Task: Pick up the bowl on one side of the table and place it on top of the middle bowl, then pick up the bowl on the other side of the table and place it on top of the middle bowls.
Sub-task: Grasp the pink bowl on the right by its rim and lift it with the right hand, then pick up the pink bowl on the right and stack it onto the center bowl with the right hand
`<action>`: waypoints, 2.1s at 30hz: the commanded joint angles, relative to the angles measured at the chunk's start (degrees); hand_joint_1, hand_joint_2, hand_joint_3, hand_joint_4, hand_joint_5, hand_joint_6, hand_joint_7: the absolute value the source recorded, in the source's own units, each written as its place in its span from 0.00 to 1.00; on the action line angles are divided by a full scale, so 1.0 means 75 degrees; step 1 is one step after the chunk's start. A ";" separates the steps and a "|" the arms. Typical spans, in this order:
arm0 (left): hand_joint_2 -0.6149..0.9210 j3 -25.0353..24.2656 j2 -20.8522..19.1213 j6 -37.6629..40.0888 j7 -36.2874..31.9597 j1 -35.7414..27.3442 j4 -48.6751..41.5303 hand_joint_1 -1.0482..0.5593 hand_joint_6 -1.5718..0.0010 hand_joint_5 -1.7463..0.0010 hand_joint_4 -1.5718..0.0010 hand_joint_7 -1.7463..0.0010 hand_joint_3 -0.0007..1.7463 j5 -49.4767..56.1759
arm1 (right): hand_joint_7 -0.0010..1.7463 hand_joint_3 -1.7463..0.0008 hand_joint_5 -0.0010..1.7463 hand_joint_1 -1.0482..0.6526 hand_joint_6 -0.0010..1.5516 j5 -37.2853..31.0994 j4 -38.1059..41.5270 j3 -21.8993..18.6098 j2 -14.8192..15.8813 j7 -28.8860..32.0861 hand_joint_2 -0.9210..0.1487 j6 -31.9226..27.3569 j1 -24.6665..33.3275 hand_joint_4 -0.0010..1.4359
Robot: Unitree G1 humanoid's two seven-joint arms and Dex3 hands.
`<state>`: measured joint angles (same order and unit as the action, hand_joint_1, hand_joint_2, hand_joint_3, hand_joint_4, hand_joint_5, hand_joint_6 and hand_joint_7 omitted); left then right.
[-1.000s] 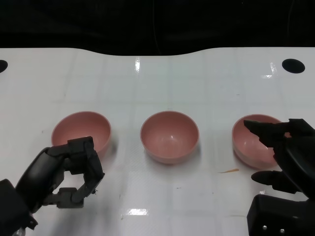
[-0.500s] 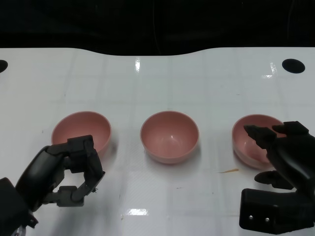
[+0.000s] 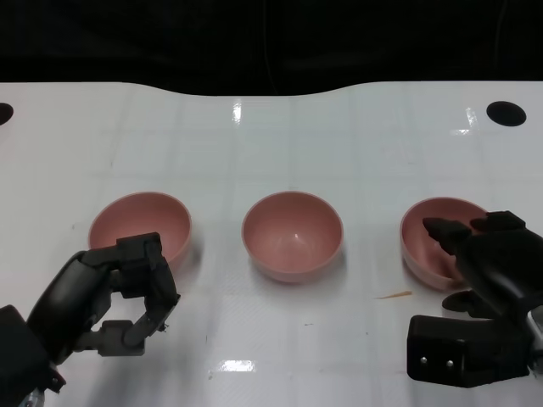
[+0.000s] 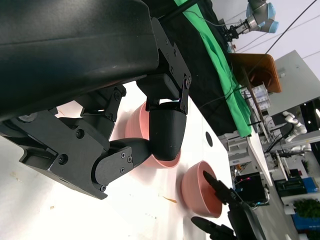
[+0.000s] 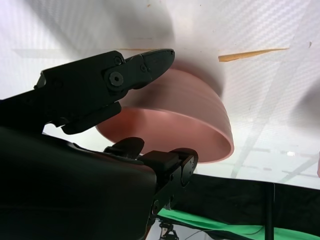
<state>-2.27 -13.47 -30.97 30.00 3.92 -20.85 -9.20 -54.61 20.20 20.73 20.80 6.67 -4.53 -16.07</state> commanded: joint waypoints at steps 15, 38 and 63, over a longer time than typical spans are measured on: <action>0.73 -0.0045 -0.0171 0.0338 0.0060 -0.0081 0.0391 0.55 0.55 0.00 0.53 0.12 0.58 -0.0066 | 0.04 0.98 0.21 0.33 0.43 0.0216 0.0946 0.0428 0.0118 0.0640 0.00 0.0310 -0.0407 0.47; 0.71 -0.0035 -0.0096 0.0396 0.0008 -0.0080 0.0420 0.54 0.55 0.00 0.52 0.11 0.58 -0.0050 | 1.00 0.41 1.00 0.53 0.48 0.0873 0.1746 0.0059 0.0192 0.3575 0.41 0.2271 -0.0773 0.67; 0.70 -0.0033 -0.0087 0.0613 -0.0060 -0.0150 0.0642 0.55 0.56 0.00 0.52 0.09 0.60 -0.0014 | 0.98 0.21 1.00 0.49 0.51 0.1493 -0.0444 -0.0015 -0.0486 0.1851 0.58 0.2651 -0.1153 0.69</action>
<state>-2.27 -13.53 -26.92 30.07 3.08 -16.90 -9.42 -44.25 17.32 20.71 17.35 21.32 15.18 -23.42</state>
